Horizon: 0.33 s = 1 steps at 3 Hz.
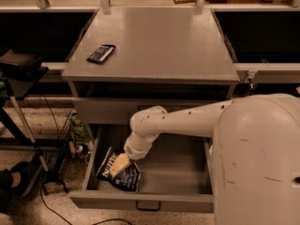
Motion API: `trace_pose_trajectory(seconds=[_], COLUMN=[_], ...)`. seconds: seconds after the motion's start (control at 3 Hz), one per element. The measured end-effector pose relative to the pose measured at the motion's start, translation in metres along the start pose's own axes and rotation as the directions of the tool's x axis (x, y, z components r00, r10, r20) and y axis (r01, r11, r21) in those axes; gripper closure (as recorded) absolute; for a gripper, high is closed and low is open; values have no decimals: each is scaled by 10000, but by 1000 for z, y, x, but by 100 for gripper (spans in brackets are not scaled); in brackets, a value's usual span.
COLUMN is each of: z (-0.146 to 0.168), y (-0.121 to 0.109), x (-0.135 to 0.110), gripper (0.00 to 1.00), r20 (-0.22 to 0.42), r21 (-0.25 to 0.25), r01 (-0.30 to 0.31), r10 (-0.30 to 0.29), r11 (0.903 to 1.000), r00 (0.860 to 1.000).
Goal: Place blue chip bag into middle drawer
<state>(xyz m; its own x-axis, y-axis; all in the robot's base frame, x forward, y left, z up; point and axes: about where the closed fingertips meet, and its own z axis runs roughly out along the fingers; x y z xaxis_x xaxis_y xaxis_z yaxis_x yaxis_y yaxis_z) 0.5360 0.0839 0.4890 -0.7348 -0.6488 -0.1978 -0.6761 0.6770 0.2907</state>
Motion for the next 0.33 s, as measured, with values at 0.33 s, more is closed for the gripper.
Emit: trace_pose_trajectory(seconds=[0.33], z=[0], y=[0], x=[0], gripper=[0], r20=[1], r21=[-1], r01=[-2], r10=[2], r11=[10000], r00=[10000])
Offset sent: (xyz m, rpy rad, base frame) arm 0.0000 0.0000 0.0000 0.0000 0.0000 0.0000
